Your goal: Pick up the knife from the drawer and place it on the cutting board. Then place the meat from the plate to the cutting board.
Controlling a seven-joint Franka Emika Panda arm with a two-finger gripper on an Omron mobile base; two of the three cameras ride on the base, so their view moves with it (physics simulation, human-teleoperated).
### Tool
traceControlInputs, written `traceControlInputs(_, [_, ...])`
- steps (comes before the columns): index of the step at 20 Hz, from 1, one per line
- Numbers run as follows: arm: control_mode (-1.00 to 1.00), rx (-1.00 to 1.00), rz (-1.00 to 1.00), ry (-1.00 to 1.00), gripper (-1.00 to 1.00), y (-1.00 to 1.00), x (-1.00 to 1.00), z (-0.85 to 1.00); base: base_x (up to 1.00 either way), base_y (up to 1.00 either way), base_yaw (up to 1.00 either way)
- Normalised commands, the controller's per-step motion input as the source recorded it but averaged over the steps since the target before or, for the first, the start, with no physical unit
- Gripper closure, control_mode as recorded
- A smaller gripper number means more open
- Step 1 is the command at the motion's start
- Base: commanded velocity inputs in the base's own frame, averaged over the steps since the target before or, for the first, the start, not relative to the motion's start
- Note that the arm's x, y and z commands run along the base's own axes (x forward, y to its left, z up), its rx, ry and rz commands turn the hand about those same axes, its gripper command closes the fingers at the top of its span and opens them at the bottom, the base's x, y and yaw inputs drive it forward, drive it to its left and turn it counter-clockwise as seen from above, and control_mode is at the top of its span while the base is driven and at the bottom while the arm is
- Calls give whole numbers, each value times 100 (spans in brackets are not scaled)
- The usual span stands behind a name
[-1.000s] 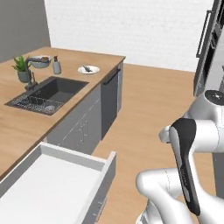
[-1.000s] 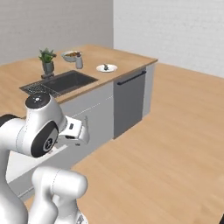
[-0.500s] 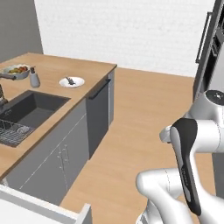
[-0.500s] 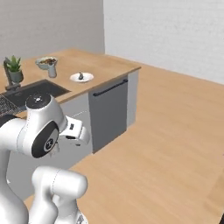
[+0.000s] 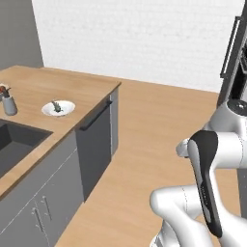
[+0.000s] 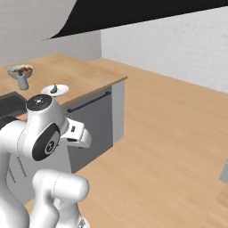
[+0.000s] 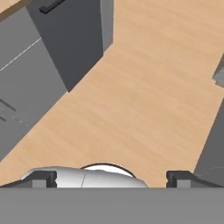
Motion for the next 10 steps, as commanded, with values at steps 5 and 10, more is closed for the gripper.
traceControlInputs(5, [100, 0, 0, 0, -100, 0, 0, 0, 100, -22, 49])
traceControlInputs(10, [100, 0, 0, 0, -100, 0, 0, 0, 100, -22, 72])
